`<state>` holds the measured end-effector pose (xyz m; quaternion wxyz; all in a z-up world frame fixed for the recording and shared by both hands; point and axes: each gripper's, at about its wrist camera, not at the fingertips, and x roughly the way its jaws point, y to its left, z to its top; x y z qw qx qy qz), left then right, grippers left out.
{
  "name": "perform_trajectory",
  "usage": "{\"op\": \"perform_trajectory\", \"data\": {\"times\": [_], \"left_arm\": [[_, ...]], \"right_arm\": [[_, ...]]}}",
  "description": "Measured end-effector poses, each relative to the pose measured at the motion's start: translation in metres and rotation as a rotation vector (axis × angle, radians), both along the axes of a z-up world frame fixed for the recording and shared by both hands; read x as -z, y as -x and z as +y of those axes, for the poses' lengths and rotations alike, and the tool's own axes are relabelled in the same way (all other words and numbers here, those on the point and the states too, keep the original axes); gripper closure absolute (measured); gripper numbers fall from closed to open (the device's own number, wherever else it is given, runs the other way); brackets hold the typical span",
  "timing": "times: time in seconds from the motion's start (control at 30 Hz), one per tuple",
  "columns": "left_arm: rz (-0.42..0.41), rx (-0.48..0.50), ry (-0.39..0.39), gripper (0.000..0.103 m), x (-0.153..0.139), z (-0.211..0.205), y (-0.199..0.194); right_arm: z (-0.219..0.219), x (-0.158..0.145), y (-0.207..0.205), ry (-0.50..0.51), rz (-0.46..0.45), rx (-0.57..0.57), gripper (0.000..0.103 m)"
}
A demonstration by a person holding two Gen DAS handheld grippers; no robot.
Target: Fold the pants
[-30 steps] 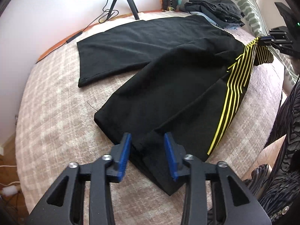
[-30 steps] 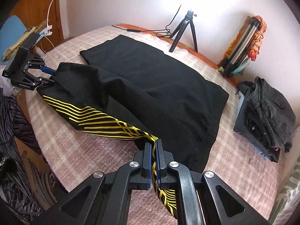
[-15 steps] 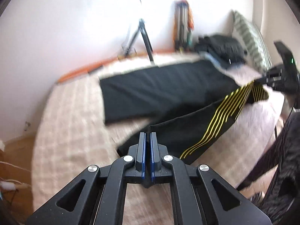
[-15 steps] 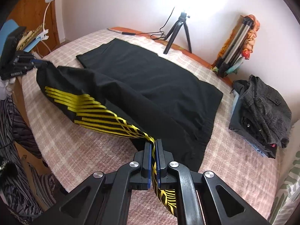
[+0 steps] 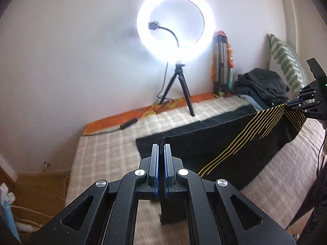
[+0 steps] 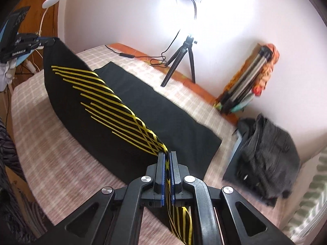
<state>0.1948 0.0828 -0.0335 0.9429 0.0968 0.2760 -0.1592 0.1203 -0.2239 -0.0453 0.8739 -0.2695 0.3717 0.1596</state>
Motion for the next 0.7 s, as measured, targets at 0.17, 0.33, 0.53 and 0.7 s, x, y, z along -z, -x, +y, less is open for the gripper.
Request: {"op": "perform_trajectory", "data": {"times": [0.17, 0.33, 0.53, 0.7], "left_arm": [[-0.013, -0.011, 0.001, 0.100, -0.003, -0.003, -0.035], [0.002, -0.023, 0.005, 0.100, 0.004, -0.005, -0.073], [0.051, -0.023, -0.028, 0.100, 0.031, -0.012, -0.110], [0.105, -0.028, -0.051, 0.100, 0.055, -0.012, -0.131]], "right_arm": [[0.002, -0.006, -0.039, 0.056, -0.021, -0.010, 0.102], [0.002, -0.001, -0.087, 0.110, -0.018, -0.010, 0.102], [0.004, 0.025, -0.142, 0.153, 0.026, -0.023, 0.102], [0.005, 0.054, -0.175, 0.174, 0.075, -0.035, 0.102]]}}
